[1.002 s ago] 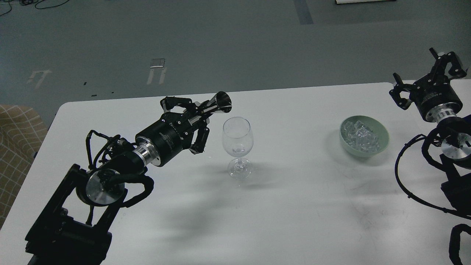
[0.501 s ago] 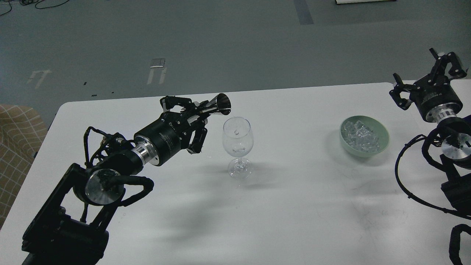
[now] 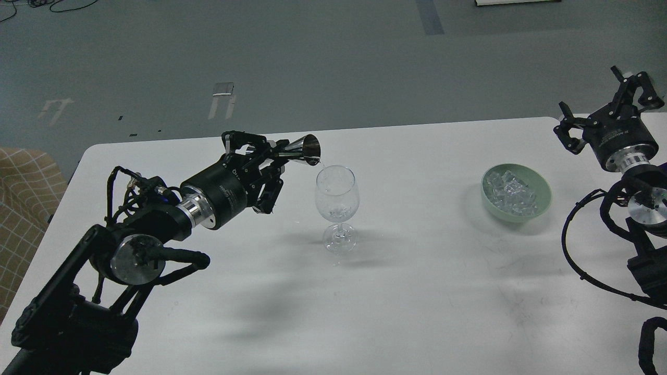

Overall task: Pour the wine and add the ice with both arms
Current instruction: 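Tilt the jigger over the wine glass rim with the left gripper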

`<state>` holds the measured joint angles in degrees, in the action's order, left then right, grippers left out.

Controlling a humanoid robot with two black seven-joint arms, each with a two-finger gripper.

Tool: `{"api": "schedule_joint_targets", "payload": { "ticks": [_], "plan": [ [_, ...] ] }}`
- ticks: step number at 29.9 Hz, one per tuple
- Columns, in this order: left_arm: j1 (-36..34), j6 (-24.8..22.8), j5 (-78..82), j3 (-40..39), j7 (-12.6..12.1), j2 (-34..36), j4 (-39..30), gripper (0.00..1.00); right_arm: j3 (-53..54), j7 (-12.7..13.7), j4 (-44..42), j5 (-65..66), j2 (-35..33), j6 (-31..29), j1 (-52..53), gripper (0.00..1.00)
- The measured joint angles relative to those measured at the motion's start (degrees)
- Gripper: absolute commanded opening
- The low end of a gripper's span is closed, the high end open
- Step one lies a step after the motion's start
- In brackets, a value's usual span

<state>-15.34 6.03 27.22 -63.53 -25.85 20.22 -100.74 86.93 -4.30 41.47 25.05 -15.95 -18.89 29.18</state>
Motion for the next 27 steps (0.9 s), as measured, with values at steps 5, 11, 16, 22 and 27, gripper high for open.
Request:
{"api": "schedule_joint_targets", "payload": {
  "ticks": [5, 11, 16, 22, 27],
  "plan": [
    [-0.95, -1.37, 0.07, 0.69, 0.0, 0.38, -0.08, 0.11, 0.16, 0.0, -0.03, 0.0, -0.13, -0.08, 0.0, 1.0],
    [-1.98, -2.97, 1.68, 1.03, -0.43, 0.64, -0.15, 0.11, 0.23, 0.0, -0.08, 0.0, -0.13, -0.09, -0.02, 1.0],
    [-2.54, -5.34, 5.07, 1.19, -1.14, 0.73, -0.14, 0.11, 0.25, 0.0, -0.08, 0.0, -0.13, -0.09, -0.02, 1.0],
    [-3.11, -7.79, 9.05, 1.74, -1.22, 1.42, 0.1, 0.11, 0.43, 0.0, -0.08, 0.0, -0.13, -0.1, -0.03, 1.0],
    [-4.02, -8.41, 10.98, 1.83, -1.22, 3.19, 0.23, 0.11, 0.97, 0.0, -0.08, 0.0, -0.14, -0.16, -0.09, 1.0]
  ]
}}
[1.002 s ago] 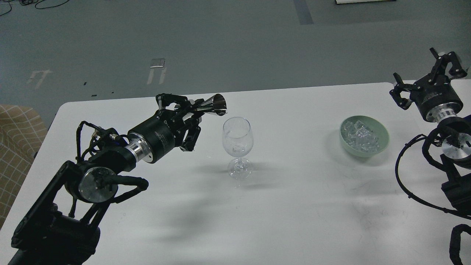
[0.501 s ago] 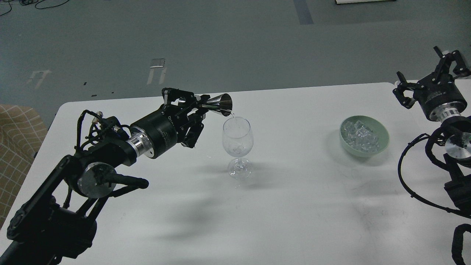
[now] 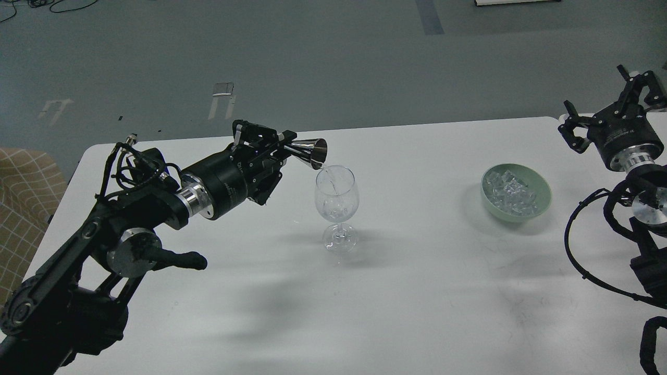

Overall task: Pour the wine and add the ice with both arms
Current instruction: 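Tilt the jigger over the wine glass rim with the left gripper, then bring the jigger back upright and lower it to its spot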

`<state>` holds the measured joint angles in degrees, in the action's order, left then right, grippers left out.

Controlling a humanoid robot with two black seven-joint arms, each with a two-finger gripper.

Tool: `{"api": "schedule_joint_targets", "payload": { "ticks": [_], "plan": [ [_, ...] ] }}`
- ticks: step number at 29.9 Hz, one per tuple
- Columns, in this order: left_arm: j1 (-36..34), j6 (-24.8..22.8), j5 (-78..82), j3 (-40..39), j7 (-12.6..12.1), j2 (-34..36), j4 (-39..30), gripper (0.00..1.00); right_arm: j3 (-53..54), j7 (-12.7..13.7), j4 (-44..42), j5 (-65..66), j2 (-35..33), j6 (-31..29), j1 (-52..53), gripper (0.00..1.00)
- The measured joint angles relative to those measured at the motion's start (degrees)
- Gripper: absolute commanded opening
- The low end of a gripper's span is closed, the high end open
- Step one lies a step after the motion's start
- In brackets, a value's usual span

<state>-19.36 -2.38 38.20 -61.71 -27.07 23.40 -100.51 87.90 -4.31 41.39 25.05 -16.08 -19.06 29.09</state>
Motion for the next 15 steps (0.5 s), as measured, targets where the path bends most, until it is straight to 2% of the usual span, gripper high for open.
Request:
{"api": "schedule_joint_targets", "payload": {
  "ticks": [15],
  "plan": [
    [-3.34, -4.18, 5.43, 2.87, -0.03, 1.99, 0.1, 0.12, 0.32, 0.0, -0.06, -0.06, 0.07, 0.02, 0.0, 1.0]
  ]
}}
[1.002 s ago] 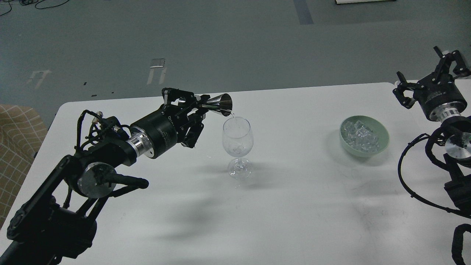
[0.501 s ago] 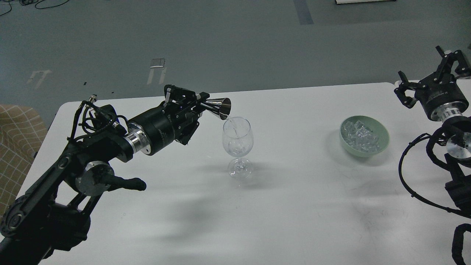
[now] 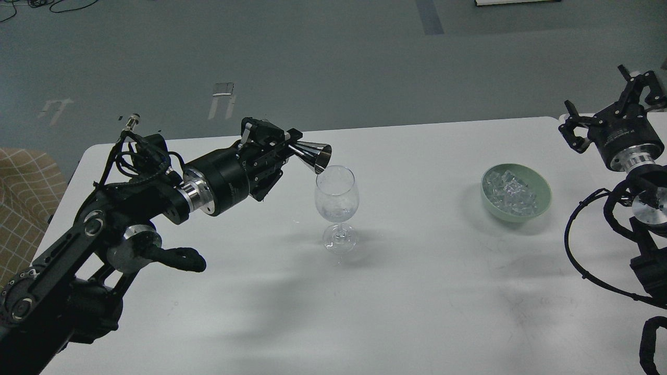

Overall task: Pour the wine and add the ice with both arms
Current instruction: 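Bring the jigger back upright and lower it to its spot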

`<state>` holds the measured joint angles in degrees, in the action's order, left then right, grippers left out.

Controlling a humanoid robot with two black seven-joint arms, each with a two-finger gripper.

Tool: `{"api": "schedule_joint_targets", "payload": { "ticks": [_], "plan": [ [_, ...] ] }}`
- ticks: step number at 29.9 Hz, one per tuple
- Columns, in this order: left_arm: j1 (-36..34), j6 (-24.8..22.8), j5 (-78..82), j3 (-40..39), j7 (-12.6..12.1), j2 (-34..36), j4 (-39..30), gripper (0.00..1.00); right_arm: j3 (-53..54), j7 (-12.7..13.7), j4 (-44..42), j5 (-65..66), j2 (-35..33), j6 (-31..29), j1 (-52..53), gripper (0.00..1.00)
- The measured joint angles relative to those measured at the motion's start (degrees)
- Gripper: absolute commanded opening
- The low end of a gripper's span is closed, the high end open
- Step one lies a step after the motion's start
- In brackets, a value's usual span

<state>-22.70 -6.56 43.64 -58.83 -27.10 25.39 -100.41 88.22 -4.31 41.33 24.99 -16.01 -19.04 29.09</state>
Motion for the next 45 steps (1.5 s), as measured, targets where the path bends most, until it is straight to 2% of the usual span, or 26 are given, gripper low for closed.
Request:
{"api": "schedule_joint_targets", "payload": {
  "ticks": [15, 25, 28, 34, 39, 45],
  "plan": [
    [-3.08, -6.58, 9.85, 0.39, -0.9, 0.39, 0.22, 0.12, 1.08, 0.09, -0.11, -0.02, -0.07, -0.21, -0.05, 1.0],
    [-2.79, -7.37, 7.35, -1.84, -0.9, 1.69, 0.21, 0.11, 1.08, 0.09, -0.12, -0.01, -0.07, 0.05, -0.25, 1.0],
    [-0.7, -6.96, 0.54, -6.24, -0.9, 1.68, 0.21, 0.1, 1.12, 0.09, -0.19, 0.05, -0.22, 0.2, -0.41, 1.0],
    [8.74, -6.72, -4.35, -16.62, -0.9, 0.67, 0.36, 0.1, 1.15, 0.09, -0.37, 0.06, -0.58, 0.3, -0.41, 1.0],
    [16.15, -5.83, -10.73, -26.45, -0.71, -4.97, 1.8, 0.09, 1.08, 0.09, -0.36, 0.06, -0.59, 0.39, -0.38, 1.0],
    [20.88, -1.62, -20.7, -37.42, -0.76, -12.53, 5.94, 0.09, 0.98, 0.16, -0.35, 0.06, -0.59, 1.48, -1.26, 1.0]
  ]
}}
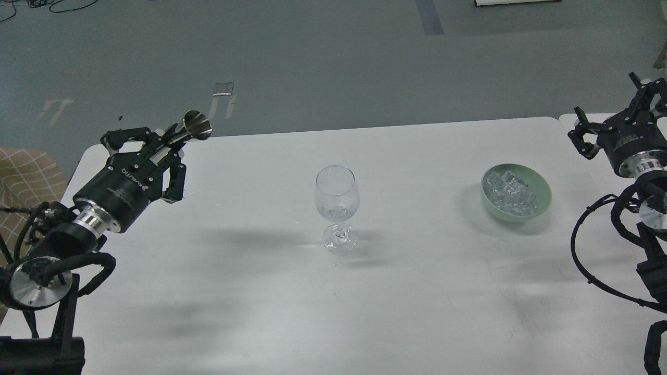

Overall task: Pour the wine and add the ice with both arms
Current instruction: 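Bring the jigger back upright and lower it to its spot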

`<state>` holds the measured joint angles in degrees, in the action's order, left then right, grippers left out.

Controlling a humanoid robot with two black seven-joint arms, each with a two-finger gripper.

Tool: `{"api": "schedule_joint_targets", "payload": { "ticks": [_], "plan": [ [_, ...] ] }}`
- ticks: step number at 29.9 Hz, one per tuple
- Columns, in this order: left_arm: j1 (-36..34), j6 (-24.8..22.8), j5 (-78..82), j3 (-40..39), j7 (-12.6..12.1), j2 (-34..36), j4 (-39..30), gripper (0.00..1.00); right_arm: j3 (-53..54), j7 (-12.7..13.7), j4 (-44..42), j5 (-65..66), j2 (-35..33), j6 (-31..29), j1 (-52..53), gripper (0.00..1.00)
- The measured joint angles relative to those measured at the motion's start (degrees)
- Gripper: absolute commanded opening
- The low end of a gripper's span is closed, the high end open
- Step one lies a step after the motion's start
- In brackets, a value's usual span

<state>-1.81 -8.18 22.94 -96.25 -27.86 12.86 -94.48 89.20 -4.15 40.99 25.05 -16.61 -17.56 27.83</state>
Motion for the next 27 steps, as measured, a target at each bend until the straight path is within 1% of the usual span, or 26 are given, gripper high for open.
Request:
{"api": "schedule_joint_targets", "payload": {
  "ticks": [5, 7, 13, 15, 17, 22, 24, 27],
  "plan": [
    [1.2, 2.29, -7.38, -4.96, 0.76, -4.62, 5.66, 0.08, -0.31, 0.03, 0.01, 0.07, 0.01, 1.38, -0.07, 1.0],
    [1.26, 3.91, -8.72, -6.56, 1.24, -5.97, 7.9, 0.08, -0.44, 0.13, 0.05, 0.08, 0.03, 1.91, -0.07, 1.0],
    [0.19, 11.71, -9.23, -7.19, 3.6, -6.99, 14.1, 0.08, -0.52, 0.2, 0.15, 0.09, -0.02, 3.42, -0.02, 1.0],
    [-0.87, 14.73, -9.26, -7.02, 4.1, -6.95, 16.18, 0.08, -0.53, 0.2, 0.15, 0.09, -0.3, 3.88, -0.04, 1.0],
    [-2.01, 16.71, -9.25, -6.95, 4.31, -6.85, 18.08, 0.08, -0.58, 0.2, 0.15, 0.09, -0.5, 4.14, -0.18, 1.0],
    [-4.72, 18.5, -9.37, -6.98, 4.87, -6.79, 22.98, 0.09, -0.58, 0.2, 0.2, 0.1, -0.66, 4.29, -1.0, 1.0],
    [-5.58, 18.84, -9.44, -7.07, 5.1, -6.8, 24.02, 0.12, -0.55, 0.2, 0.26, 0.1, -1.05, 4.29, -1.12, 1.0],
    [-6.56, 19.76, -9.48, -7.26, 5.16, -6.86, 24.56, 0.13, -0.51, 0.2, 0.25, 0.1, -1.47, 4.29, -1.33, 1.0]
  ]
}}
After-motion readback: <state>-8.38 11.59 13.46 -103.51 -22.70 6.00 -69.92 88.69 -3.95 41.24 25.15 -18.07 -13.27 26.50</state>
